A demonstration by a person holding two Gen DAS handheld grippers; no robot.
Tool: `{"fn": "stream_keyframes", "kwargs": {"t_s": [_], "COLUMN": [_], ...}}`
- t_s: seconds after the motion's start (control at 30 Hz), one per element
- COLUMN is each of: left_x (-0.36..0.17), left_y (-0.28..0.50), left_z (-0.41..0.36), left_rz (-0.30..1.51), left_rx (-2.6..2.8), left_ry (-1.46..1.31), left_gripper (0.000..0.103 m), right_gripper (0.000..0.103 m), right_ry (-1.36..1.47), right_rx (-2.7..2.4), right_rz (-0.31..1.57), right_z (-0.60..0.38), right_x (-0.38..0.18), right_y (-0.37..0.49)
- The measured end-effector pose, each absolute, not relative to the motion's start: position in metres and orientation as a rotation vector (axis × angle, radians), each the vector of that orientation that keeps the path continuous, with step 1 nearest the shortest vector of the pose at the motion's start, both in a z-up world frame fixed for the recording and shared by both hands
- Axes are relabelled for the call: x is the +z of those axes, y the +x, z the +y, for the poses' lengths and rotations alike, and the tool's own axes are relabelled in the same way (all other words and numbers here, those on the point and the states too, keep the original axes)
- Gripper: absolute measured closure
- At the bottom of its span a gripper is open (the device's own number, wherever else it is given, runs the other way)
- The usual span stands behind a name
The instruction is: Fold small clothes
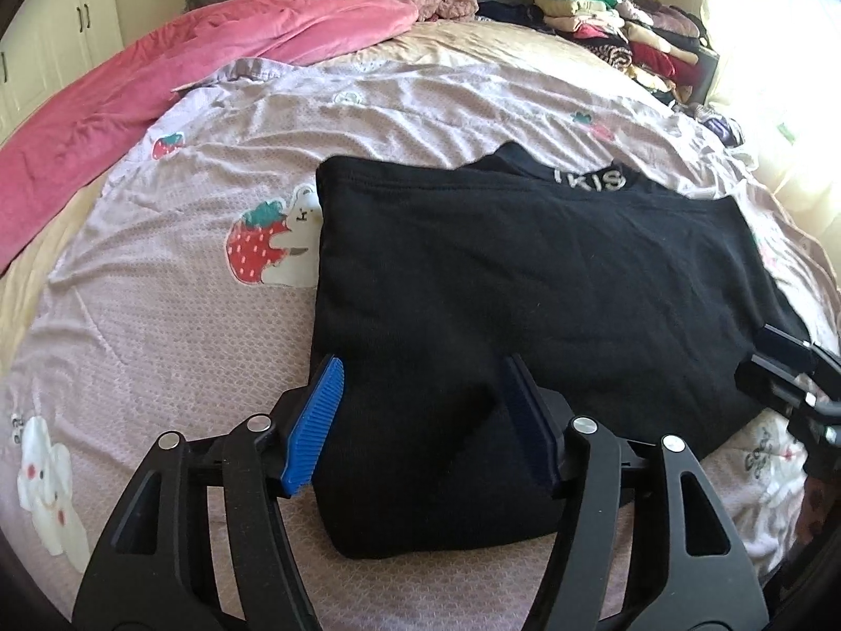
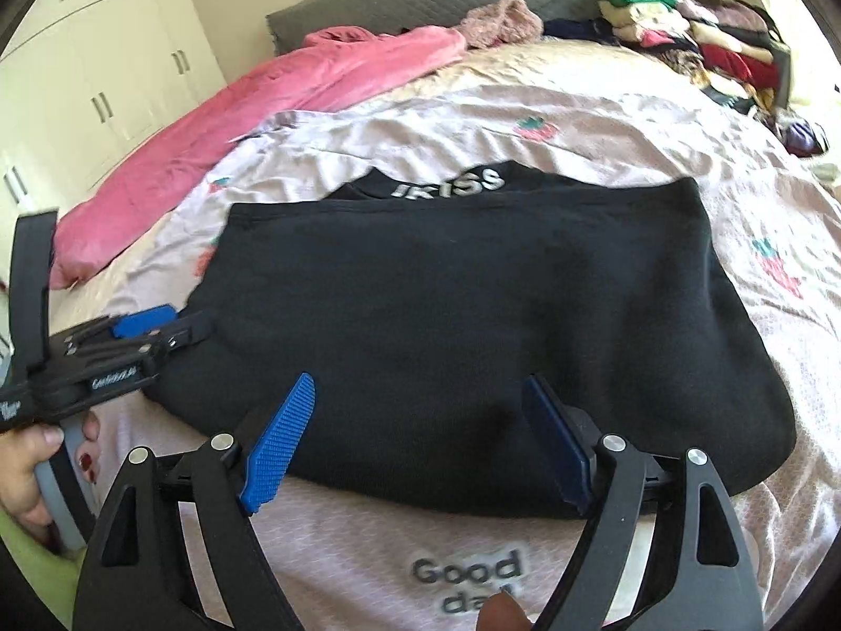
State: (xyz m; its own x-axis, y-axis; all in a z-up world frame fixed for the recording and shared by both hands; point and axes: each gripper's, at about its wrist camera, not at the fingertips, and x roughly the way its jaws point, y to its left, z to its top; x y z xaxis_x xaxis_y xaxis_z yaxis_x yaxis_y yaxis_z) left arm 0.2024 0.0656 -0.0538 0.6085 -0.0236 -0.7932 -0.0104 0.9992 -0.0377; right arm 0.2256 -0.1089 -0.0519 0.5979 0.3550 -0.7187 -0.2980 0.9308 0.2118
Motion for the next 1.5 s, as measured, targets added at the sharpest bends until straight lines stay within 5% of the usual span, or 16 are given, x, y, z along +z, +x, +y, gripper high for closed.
{"fn": "stream_keyframes", "kwargs": {"t_s": [0.17,0.27,0.57,1.5], "left_x": [-0.036,-0.028,-0.011,-0.031], "left_y": [0.201,0.202,0.206,0.245], "left_z": [0.073,0.081,0.105,0.131], "left_rz": [0.879,0.864,0.827,0.854], "left_rx": [0.006,0.018,0.073,0.068], "left_ry": [-0.043,-0.046,-0.056,-0.101], "left_gripper": [0.034,0.032,0.011,0.010], "right_gripper": [0.023,0.006,0.006,0.006], "right_ry": [0.020,-0.002,-0.095,-0.518], "right_rx": [0.430,0.454,0.499,0.549], "right_rz": [0.797,0.768,0.715,0.733], "right_z": [-0.089,-0.079,-0.050,0.039], "right_x": [-0.036,-0.028,-0.019,-0.084], "right_y": [0.215,0.209,0.197,0.193]}}
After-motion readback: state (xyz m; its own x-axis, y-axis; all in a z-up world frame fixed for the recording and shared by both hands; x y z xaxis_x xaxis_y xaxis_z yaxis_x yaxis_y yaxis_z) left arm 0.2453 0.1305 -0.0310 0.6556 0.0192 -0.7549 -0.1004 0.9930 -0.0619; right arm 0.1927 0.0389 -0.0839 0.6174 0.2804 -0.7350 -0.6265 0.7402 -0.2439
